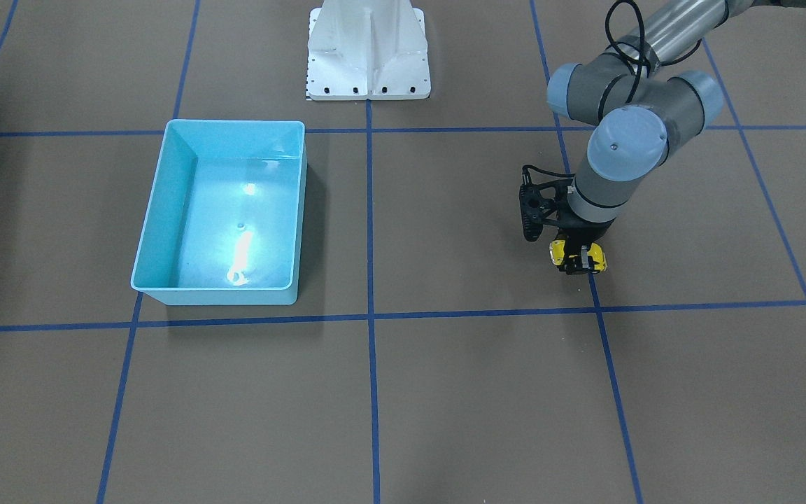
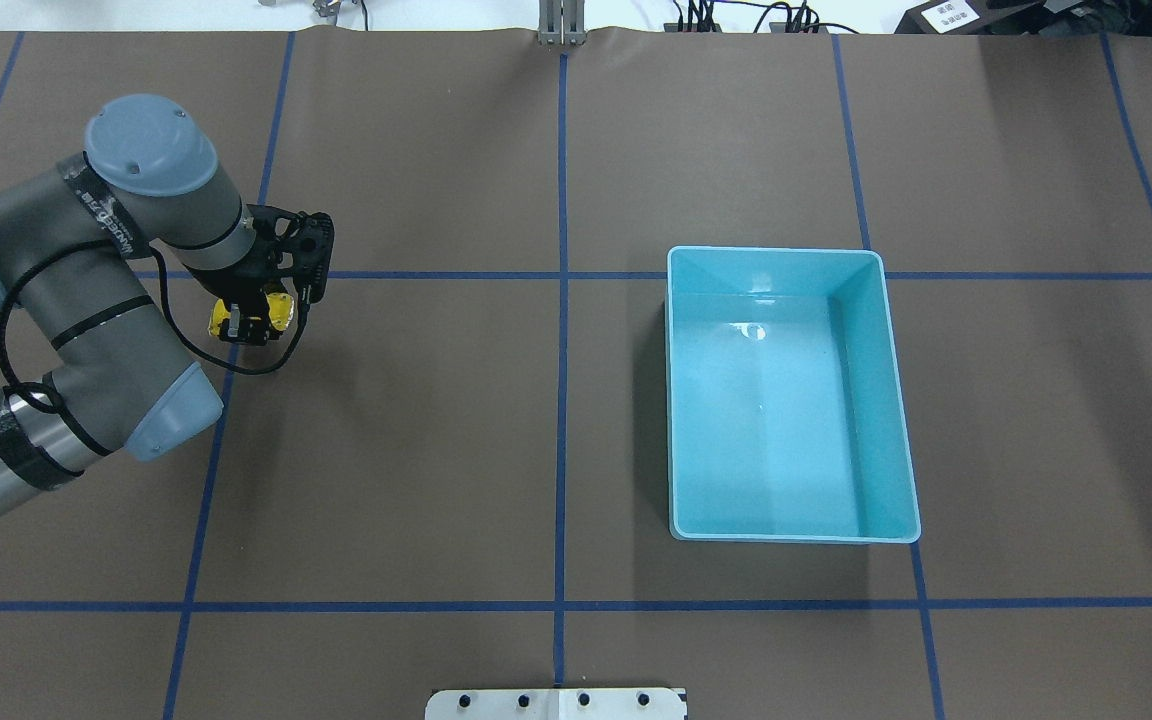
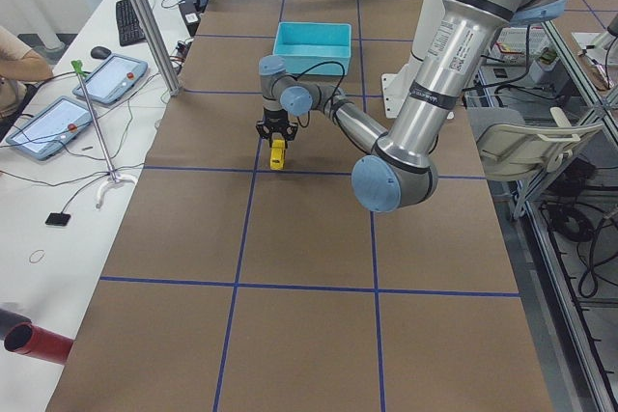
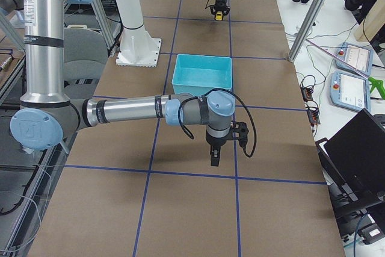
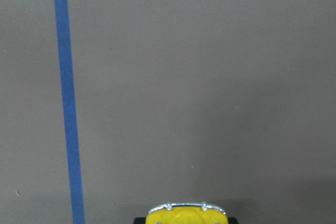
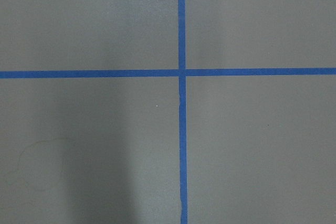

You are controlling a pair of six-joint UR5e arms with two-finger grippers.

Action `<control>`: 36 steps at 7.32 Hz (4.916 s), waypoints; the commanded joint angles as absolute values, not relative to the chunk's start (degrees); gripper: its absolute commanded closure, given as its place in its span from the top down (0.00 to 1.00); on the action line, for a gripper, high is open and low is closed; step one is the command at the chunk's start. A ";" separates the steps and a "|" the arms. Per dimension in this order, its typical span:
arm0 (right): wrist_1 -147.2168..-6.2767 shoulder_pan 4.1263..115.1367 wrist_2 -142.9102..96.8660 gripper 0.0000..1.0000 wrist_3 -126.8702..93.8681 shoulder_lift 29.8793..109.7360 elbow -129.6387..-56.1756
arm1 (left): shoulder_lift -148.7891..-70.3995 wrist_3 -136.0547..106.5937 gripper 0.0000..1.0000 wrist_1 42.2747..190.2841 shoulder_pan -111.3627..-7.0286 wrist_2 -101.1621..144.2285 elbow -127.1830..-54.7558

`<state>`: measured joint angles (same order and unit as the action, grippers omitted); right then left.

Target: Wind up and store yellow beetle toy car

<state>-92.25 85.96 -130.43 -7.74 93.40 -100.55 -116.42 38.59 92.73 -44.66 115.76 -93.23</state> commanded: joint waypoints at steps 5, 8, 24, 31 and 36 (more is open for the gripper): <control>-92.46 84.46 -130.52 1.00 -7.73 93.34 -100.72 | -116.37 37.18 0.00 98.60 -44.65 117.68 -89.05; -92.37 84.46 -130.43 1.00 -7.82 93.34 -100.63 | -116.37 37.26 0.00 98.70 -44.65 117.86 -88.77; -92.29 84.55 -130.52 1.00 -7.82 94.83 -101.78 | -109.60 38.67 0.00 106.69 -46.67 119.62 -88.59; -92.11 84.64 -130.52 1.00 -7.91 95.27 -101.69 | -105.30 38.67 0.00 112.23 -47.37 120.85 -89.12; -92.02 84.99 -131.13 1.00 -7.91 95.98 -101.69 | -103.01 38.67 0.00 115.13 -47.90 122.08 -89.30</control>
<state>-92.03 84.97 -131.06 -7.92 95.93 -101.75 -103.69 38.71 114.29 -47.63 121.87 -89.28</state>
